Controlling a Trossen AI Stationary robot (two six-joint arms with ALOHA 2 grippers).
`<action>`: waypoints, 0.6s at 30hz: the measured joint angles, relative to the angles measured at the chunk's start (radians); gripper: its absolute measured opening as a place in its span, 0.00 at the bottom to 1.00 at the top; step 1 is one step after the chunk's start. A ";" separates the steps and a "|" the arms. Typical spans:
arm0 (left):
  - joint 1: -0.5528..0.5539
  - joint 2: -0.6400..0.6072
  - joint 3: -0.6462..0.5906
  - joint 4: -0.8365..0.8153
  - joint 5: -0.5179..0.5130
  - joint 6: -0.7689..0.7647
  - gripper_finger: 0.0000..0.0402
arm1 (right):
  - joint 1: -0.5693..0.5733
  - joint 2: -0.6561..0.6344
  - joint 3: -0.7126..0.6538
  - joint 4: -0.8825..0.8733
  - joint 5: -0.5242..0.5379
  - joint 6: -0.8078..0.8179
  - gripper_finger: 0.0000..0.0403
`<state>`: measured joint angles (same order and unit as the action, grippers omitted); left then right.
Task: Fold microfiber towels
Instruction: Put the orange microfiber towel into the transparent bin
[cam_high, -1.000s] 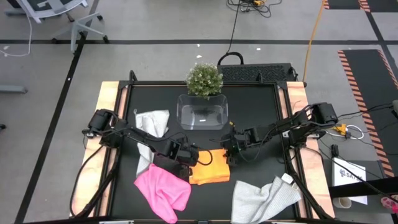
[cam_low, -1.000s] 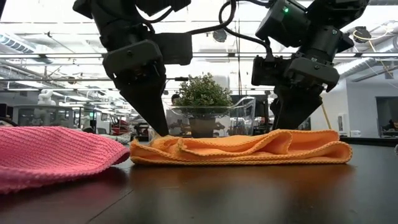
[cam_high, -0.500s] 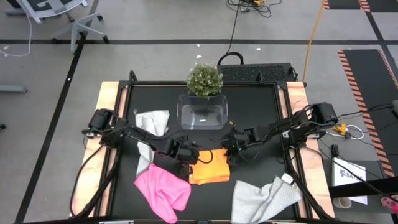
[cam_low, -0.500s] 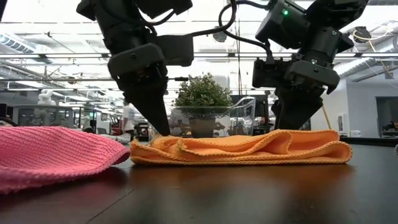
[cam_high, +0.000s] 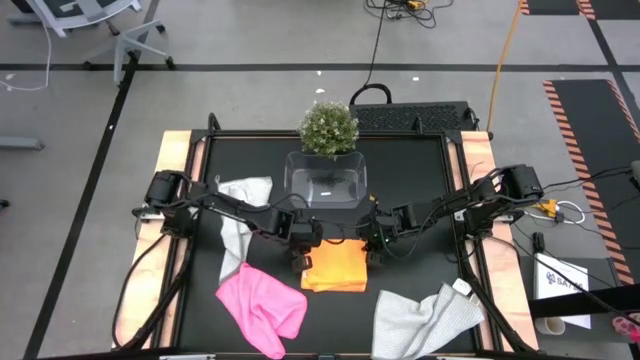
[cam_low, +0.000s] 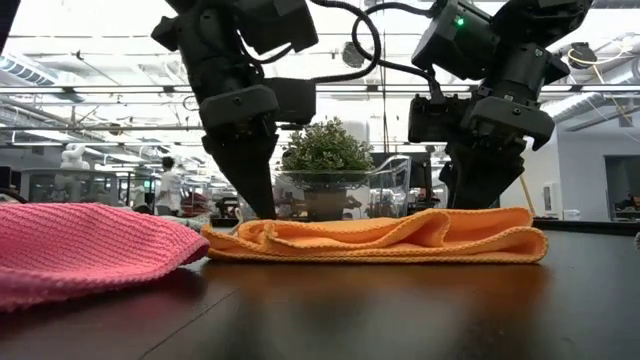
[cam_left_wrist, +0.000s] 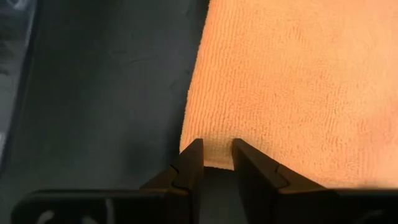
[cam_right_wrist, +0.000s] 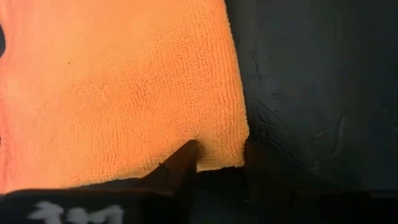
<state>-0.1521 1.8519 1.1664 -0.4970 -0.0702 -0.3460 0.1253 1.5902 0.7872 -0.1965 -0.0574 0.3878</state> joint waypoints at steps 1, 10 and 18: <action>0.009 0.000 0.000 0.000 0.011 0.011 0.22 | 0.000 0.000 0.000 0.000 0.000 -0.005 0.32; 0.087 0.000 0.000 0.000 0.079 0.064 0.22 | 0.000 0.000 0.000 -0.022 0.000 -0.010 0.36; 0.105 -0.023 0.004 0.005 0.168 0.103 0.22 | 0.000 0.000 0.000 -0.022 0.000 -0.011 0.36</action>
<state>-0.0469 1.8287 1.1708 -0.4923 0.0975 -0.2435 0.1253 1.5902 0.7872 -0.2188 -0.0577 0.3771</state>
